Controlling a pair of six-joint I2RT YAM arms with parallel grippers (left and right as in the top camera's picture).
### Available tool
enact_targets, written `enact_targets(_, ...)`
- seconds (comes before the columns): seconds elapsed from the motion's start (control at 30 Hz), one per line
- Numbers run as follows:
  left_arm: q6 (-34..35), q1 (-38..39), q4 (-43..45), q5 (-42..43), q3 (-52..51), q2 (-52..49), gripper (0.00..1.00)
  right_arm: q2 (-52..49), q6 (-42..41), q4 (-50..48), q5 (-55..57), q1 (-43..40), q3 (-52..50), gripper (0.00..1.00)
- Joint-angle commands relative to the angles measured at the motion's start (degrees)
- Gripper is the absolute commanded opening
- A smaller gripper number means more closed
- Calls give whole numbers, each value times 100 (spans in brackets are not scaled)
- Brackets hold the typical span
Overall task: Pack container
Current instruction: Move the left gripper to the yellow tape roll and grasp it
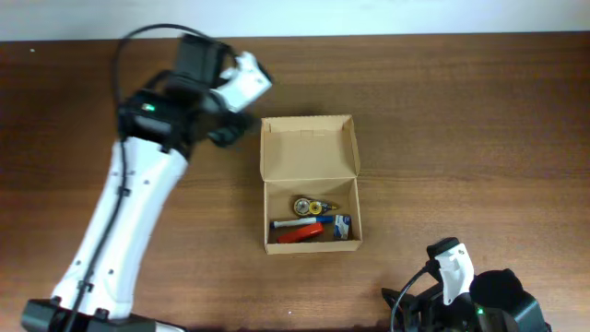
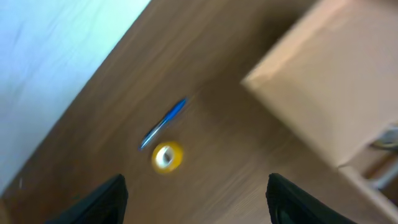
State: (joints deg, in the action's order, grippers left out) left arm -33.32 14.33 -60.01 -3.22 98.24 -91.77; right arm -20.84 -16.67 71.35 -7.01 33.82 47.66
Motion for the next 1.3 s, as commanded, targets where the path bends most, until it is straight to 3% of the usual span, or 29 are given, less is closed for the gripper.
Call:
enact_targets(0.0,57,-540,-7,109,26,-13,74,-26,17,-17,-31,46,-20,99)
enact_targets(0.1,55,-942,-2,326,26,-173,80,-26,15,-17,-31,46,-20,99)
enact_targets(0.27,57,-1338,68,369,26,-713,80,-26,15,-17,-31,46,-20,99)
enact_targets(0.7,1014,-1641,1261,411,28,-2380,87,-26,17,-17,-31,46,-20,99)
enact_targets(0.77,1145,-1698,1416,409,28,-2590,94,-26,17,-17,-31,46,-20,99)
enact_targets(0.93,1152,-1755,1696,420,28,-3008,99,-26,15,-17,-31,46,-20,99)
enact_targets(1.27,1276,-1882,2063,632,28,-3510,99,-26,17,-17,-31,46,-20,99)
